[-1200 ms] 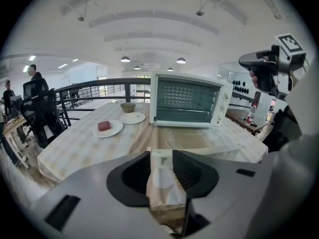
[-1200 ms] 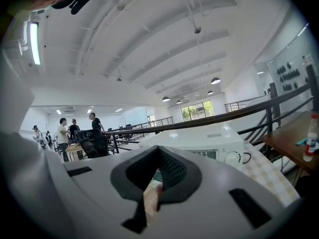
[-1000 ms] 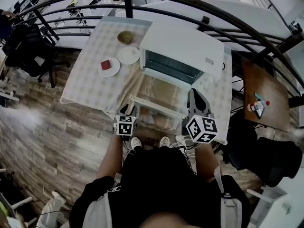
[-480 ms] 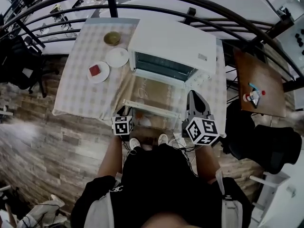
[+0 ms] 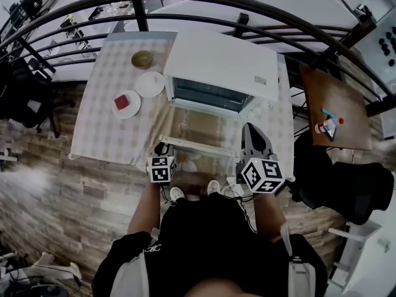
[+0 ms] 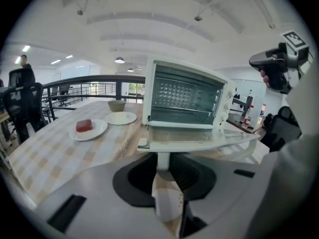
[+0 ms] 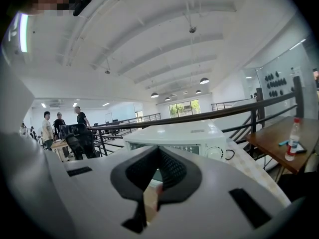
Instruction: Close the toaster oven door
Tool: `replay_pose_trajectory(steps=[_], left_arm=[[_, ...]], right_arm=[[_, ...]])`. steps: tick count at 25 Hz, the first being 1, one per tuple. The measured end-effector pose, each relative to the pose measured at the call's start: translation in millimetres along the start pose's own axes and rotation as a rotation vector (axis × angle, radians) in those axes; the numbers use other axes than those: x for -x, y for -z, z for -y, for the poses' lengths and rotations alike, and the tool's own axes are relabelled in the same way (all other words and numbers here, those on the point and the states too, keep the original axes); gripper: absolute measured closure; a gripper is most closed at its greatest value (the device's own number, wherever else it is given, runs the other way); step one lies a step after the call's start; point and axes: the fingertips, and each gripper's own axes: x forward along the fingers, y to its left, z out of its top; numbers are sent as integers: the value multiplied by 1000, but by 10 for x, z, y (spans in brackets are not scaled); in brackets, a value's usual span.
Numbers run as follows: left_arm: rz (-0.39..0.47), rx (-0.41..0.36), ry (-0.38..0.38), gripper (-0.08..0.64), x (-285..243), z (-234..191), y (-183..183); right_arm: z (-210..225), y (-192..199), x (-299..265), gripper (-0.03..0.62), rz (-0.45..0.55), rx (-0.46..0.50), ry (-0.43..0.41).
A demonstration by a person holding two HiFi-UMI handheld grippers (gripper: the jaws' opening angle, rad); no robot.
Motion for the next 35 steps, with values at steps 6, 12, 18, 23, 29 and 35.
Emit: replay_pose_trajectory(steps=[6,12,18,23,29,35], left_arm=[[79,10,62,466,133,66,-358],[122,68,123,463,201,113,-676],[131,115,145,460,236,103,-944],[134,129,132,460,210,121,-1205],[131,168,115,459,163,98,-1505],[127,225,126,455,34,91,-1774]], right_arm=[[-61,-73,-50,591,21,-11,-16],[-127,-170,-110,591,54,-25,-41],[-177,-238,-188,591,76,-39,-57],[-133,-294,-244,591,92,-47,-61],[-41,-430,-272,591,122,-48,-50],[139,-572,-259,591,153,-9,-32]])
